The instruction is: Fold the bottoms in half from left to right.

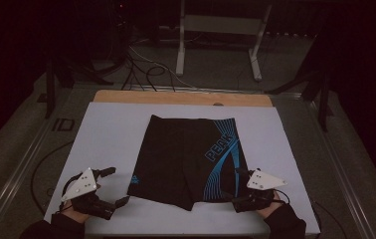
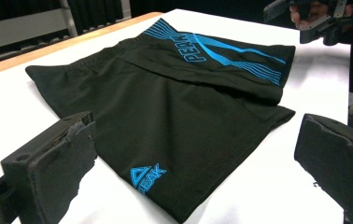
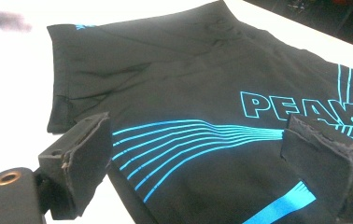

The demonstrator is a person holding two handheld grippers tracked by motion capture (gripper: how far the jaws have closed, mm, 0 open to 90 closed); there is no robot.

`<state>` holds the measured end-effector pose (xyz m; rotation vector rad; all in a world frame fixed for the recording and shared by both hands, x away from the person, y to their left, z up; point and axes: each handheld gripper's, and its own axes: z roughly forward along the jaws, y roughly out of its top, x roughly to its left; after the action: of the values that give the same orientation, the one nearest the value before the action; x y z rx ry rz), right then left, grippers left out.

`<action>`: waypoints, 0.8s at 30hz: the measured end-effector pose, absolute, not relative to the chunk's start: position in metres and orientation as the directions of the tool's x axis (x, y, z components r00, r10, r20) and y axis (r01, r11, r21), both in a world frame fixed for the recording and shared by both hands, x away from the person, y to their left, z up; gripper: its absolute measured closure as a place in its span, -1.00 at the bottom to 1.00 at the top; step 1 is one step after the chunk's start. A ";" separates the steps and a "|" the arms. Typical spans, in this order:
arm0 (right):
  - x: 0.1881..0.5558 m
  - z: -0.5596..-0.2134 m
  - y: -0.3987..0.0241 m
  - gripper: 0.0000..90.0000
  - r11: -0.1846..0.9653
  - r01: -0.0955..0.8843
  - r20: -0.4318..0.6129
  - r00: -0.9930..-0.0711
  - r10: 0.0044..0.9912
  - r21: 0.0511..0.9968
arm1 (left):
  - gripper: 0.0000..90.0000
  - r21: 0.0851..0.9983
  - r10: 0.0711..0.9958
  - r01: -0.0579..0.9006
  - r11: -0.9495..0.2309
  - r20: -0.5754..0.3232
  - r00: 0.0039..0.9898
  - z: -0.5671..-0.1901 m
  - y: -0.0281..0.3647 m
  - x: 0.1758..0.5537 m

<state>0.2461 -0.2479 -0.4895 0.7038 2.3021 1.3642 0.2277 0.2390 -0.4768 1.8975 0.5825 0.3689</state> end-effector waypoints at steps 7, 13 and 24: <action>0.245 -0.490 -0.247 -0.80 0.411 0.222 -0.076 -0.800 0.595 0.884 | -1.00 0.920 0.545 0.222 -0.324 -0.010 0.839 -0.478 0.237 0.228; 0.246 -0.491 -0.246 -0.80 0.416 0.220 -0.080 -0.801 0.593 0.883 | -1.00 0.919 0.543 0.219 -0.327 -0.007 0.840 -0.478 0.236 0.227; 0.245 -0.491 -0.246 -0.80 0.413 0.233 -0.073 -0.794 0.604 0.880 | -1.00 0.918 0.529 0.214 -0.334 -0.006 0.849 -0.479 0.235 0.227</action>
<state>0.2453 -0.2461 -0.4906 0.7177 2.2934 1.3395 0.2274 0.2351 -0.4790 1.9176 0.5524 0.3557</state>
